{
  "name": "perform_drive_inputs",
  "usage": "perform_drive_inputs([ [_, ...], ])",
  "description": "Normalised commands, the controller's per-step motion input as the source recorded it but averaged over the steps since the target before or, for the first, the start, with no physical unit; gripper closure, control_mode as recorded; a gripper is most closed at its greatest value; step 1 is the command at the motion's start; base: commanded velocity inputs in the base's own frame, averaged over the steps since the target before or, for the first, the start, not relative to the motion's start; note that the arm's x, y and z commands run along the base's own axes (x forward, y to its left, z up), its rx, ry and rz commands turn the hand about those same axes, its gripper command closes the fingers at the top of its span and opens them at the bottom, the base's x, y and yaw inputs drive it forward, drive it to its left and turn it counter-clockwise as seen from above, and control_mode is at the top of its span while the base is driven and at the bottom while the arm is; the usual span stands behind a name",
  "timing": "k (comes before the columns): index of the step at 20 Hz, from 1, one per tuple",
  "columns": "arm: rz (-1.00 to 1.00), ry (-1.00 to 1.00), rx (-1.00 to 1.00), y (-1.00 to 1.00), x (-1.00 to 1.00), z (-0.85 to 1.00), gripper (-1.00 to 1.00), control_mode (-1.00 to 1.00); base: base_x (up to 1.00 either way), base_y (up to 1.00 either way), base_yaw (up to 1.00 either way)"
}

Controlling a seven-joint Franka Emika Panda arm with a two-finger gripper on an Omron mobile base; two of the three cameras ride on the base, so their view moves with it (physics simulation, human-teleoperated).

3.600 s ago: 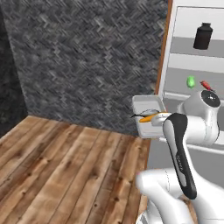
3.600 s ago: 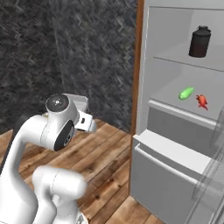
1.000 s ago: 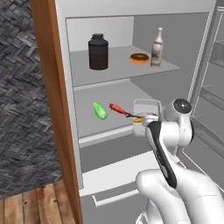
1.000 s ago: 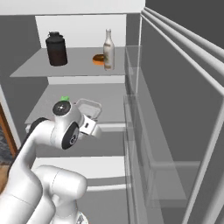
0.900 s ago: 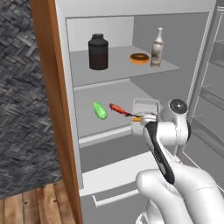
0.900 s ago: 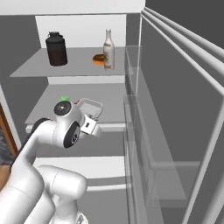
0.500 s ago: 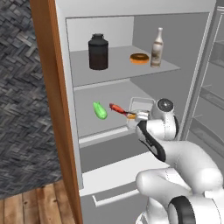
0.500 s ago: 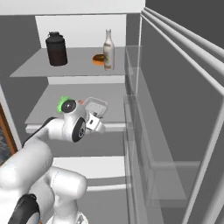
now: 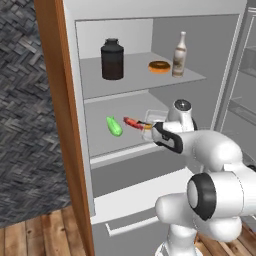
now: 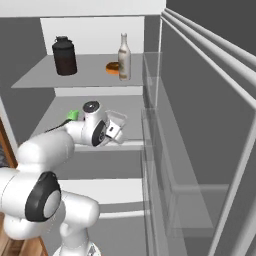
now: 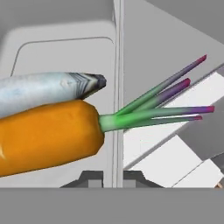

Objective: Place the tupperware on the second highest shelf of the fridge. Make space for the tupperware among the existing items by rearranging them on the shelves if needed. Close the fridge door when finished.

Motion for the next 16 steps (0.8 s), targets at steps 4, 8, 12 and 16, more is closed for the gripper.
perform_drive_inputs([
  [4,0.00,0.00,0.02,-0.09,0.47,-0.09,1.00,-1.00,0.00,0.00,0.00],
  [8,-0.06,0.01,0.00,-0.11,0.47,-0.27,1.00,-1.00,0.00,0.00,0.00],
  [12,-0.05,0.00,0.00,0.00,0.56,-0.25,1.00,-1.00,0.00,0.00,0.00],
  [16,-0.04,0.00,0.00,0.00,0.56,-0.29,1.00,-1.00,0.00,0.00,0.00],
])
